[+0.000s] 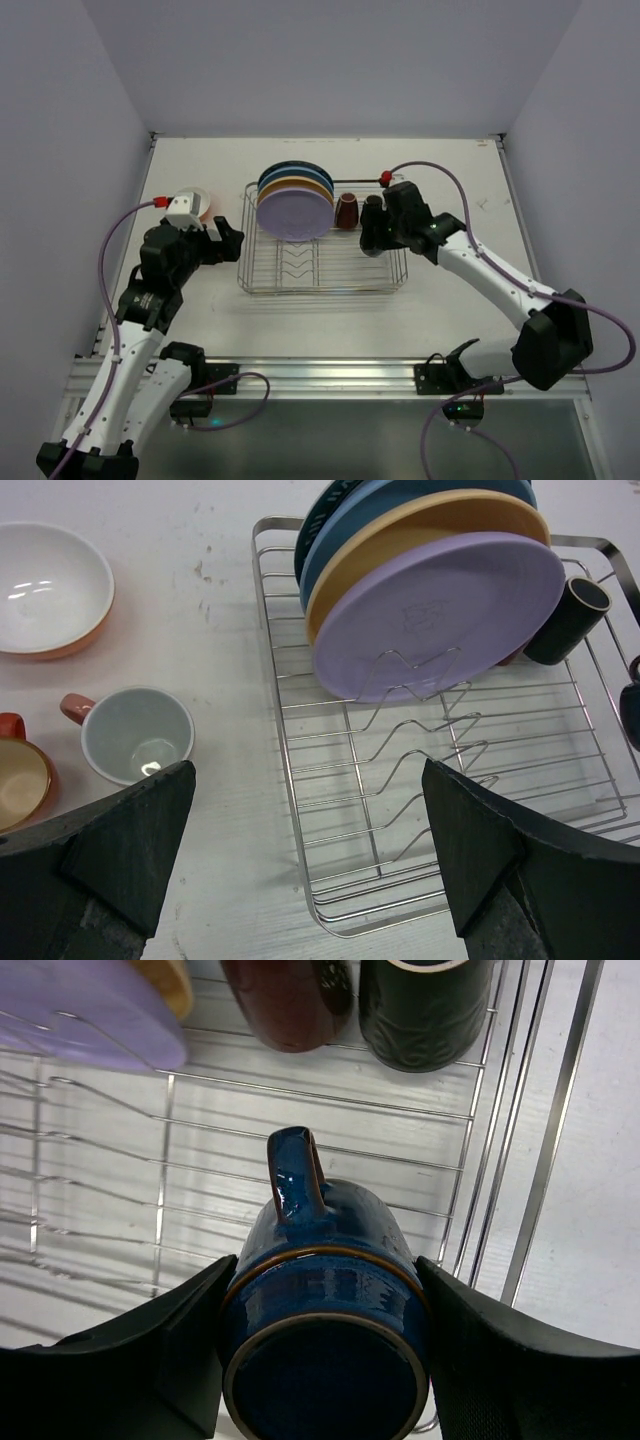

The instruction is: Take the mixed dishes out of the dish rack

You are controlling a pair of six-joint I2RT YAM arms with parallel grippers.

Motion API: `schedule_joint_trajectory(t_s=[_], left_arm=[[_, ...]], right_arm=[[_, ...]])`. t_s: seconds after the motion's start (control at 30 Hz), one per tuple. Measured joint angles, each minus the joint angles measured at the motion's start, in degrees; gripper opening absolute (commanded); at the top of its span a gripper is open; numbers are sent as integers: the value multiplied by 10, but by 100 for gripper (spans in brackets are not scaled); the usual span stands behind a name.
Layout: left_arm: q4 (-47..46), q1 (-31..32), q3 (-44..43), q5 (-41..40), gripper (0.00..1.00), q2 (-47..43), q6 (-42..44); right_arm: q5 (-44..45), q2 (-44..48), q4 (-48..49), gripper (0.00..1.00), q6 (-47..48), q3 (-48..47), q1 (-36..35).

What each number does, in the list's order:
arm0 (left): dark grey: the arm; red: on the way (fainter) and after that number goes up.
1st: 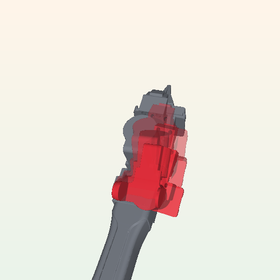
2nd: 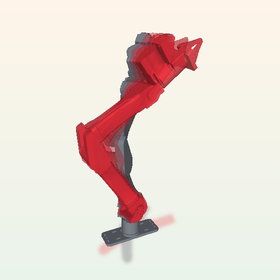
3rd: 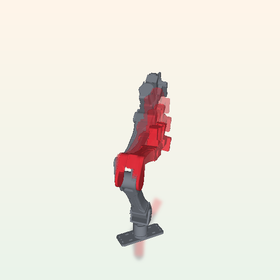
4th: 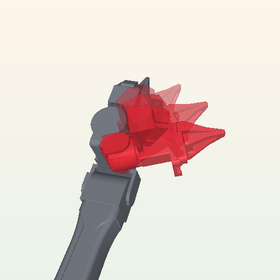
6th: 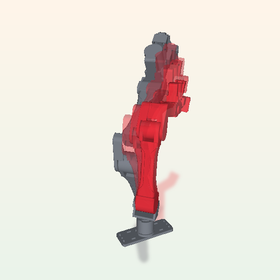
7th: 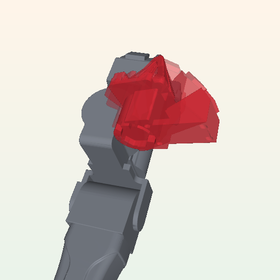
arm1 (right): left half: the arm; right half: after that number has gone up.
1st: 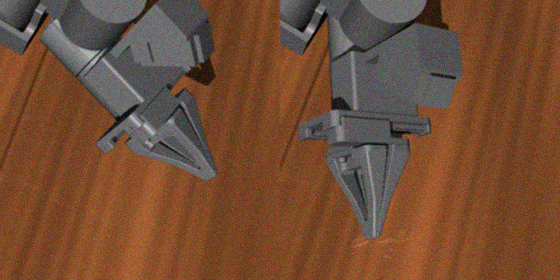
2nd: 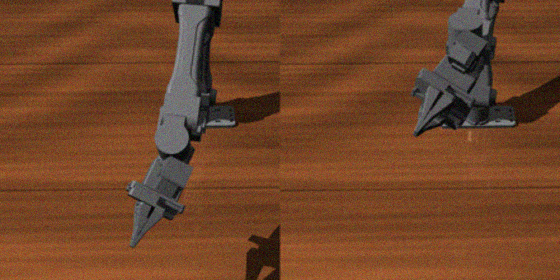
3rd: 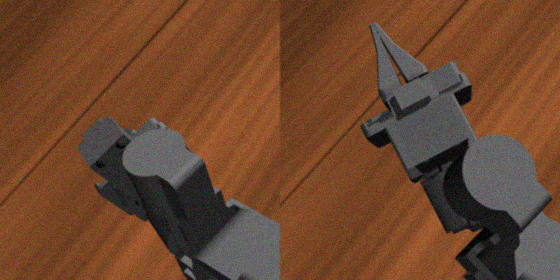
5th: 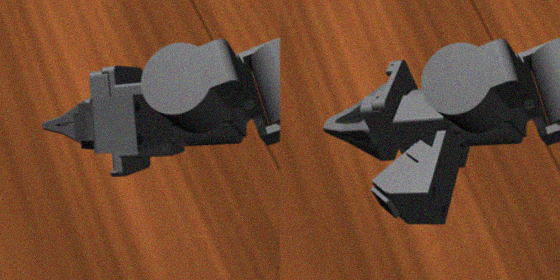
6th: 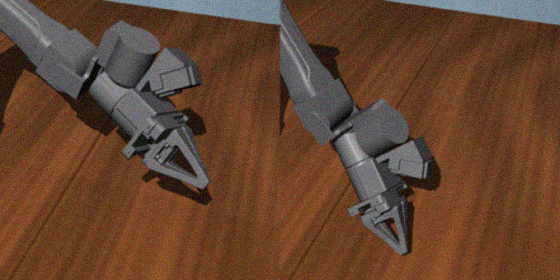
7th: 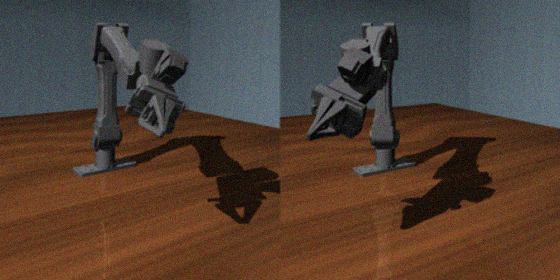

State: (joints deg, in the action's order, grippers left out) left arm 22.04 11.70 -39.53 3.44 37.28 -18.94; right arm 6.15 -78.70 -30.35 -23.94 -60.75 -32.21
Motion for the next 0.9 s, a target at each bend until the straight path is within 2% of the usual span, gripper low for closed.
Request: schedule_joint_trajectory(t_s=[0.3, 0.57, 0.7, 0.9], left_arm=[[5, 0, -20, -7, 100, -8, 0], [25, 0, -107, -2, 100, 19, 1], [14, 1, -134, 60, 100, 36, -1], [-13, 31, -187, 157, 100, 93, -5]], right_arm=[[-59, 150, 6, 0, 5, 17, 0], [-134, 266, 21, 0, -44, 19, 0], [-180, 316, 45, 0, -86, 20, 1], [-251, 320, 90, 0, -141, 20, 1]])
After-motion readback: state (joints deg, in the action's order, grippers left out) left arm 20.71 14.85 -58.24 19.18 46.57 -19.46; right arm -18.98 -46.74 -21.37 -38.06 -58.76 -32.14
